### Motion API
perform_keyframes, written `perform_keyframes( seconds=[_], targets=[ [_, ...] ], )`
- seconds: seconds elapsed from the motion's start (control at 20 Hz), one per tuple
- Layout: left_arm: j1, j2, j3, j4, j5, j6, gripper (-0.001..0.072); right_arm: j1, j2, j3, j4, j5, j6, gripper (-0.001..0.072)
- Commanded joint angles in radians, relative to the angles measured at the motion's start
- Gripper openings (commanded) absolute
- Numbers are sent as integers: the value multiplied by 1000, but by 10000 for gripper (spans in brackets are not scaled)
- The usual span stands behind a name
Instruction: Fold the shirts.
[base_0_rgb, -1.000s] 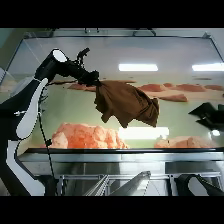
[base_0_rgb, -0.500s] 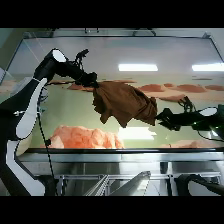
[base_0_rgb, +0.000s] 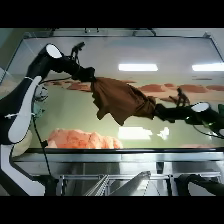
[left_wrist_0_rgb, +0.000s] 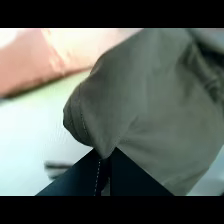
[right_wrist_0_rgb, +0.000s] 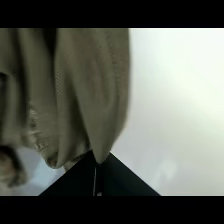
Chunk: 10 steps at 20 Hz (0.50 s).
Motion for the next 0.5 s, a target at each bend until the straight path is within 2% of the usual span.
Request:
perform_keyframes(
  seconds=[0.0,0.2,0.45],
  targets=[
    [42,146,2,7,117,-13,19,-93,221,98,-121,72,38,18],
    [86,423,3,7,201,-12,20,-254,496,410,-290,240,91,17],
    [51,719,153,11,212,0,20,-339,647,775,-317,367,109,17]
  ],
)
